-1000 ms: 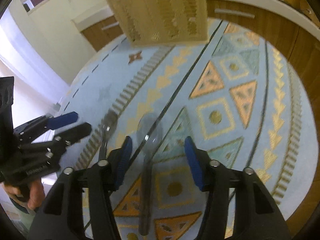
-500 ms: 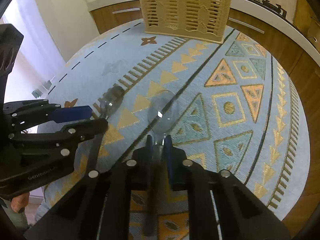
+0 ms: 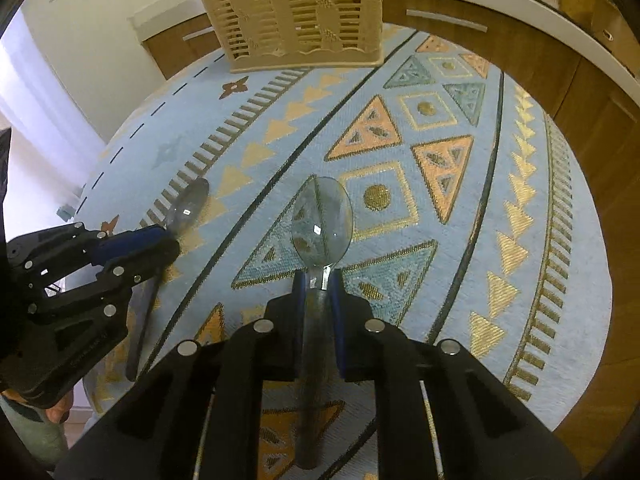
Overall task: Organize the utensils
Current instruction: 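Grasp a clear spoon with each gripper from the table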
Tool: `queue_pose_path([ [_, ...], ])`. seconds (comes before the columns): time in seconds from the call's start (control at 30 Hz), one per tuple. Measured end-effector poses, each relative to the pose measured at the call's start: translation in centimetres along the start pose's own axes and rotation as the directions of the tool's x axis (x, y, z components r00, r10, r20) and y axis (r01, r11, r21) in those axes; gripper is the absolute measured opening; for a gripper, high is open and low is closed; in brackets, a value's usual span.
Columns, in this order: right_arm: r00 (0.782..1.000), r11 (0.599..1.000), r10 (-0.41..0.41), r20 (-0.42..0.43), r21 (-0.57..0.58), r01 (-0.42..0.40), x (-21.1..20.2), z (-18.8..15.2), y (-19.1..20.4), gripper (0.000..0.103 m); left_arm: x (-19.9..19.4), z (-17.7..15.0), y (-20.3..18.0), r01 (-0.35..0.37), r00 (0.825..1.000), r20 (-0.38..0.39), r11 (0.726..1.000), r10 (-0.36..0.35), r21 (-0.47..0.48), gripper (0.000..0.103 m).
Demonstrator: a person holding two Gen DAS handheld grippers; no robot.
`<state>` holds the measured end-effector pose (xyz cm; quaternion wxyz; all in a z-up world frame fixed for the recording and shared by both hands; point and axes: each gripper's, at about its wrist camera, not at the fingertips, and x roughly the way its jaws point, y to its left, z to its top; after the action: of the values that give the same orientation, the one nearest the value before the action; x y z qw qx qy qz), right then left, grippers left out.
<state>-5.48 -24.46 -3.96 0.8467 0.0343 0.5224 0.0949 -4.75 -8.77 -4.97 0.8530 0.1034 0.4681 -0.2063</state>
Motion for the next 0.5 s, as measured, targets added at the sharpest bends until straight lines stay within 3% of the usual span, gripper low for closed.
queue_pose_path([
  [0.13,0.999,1.0,0.009,-0.048,0.023,-0.008,0.3,0.7,-0.2,0.011,-0.1,-0.1,-0.1,0.007,1.0,-0.013,1.0,-0.007,0.025,0.014],
  [0.23,0.996,0.999,0.031,-0.079,0.021,-0.029,0.4,1.2,-0.2,0.015,0.0,0.0,-0.3,0.018,0.999,-0.041,0.999,-0.017,0.029,0.025],
  [0.33,0.993,0.999,0.036,-0.111,0.003,-0.036,0.6,1.7,-0.1,0.015,0.1,0.0,-1.1,-0.023,0.998,-0.057,0.998,0.027,0.065,0.026],
  [0.5,0.995,0.999,-0.007,-0.104,-0.038,0.003,0.9,1.8,0.9,0.009,0.1,-0.1,-1.6,-0.062,0.997,-0.038,0.995,0.065,0.082,0.01],
])
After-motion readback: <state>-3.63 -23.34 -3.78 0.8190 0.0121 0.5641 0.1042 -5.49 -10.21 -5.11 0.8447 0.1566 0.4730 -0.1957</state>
